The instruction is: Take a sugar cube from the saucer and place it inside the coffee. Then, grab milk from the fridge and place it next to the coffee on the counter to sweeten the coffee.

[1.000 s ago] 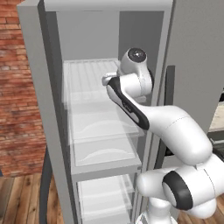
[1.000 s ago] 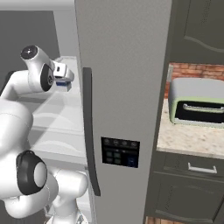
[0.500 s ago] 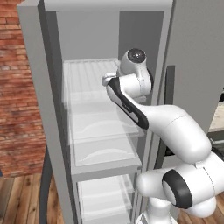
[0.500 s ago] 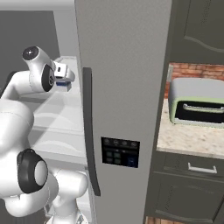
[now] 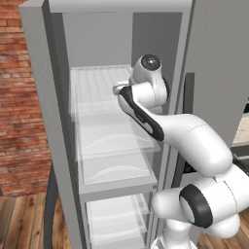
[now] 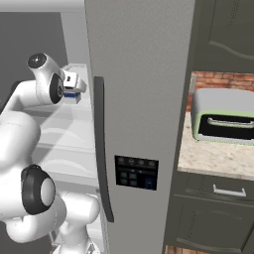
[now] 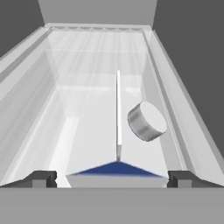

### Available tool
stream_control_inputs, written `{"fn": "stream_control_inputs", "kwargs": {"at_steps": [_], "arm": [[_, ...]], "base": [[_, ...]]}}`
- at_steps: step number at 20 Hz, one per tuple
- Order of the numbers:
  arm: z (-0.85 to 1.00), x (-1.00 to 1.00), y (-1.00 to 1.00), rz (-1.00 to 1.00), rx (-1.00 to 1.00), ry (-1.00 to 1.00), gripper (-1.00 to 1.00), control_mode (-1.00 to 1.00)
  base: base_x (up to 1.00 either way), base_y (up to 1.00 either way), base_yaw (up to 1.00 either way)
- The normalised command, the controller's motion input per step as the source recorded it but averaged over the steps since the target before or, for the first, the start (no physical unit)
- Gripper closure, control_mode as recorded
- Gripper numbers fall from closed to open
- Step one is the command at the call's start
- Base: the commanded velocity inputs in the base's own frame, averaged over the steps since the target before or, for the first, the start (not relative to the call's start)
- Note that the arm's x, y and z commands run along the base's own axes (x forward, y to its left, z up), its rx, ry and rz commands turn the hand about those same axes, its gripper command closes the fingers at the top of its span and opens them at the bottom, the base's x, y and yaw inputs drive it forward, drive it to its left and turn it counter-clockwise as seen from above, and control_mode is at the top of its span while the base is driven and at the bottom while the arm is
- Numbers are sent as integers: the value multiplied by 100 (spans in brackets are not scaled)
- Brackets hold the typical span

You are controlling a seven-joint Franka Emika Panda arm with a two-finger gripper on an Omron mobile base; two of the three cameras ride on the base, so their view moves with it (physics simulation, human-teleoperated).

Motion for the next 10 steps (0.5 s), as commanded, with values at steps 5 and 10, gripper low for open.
{"fn": "stream_control_inputs", "kwargs": {"at_steps": [5,10], "arm": [[-7,22,0,0,0,0,-100,-100],[0,19,0,0,0,0,-100,-100]], "base": [[0,0,0],[0,0,0]]}}
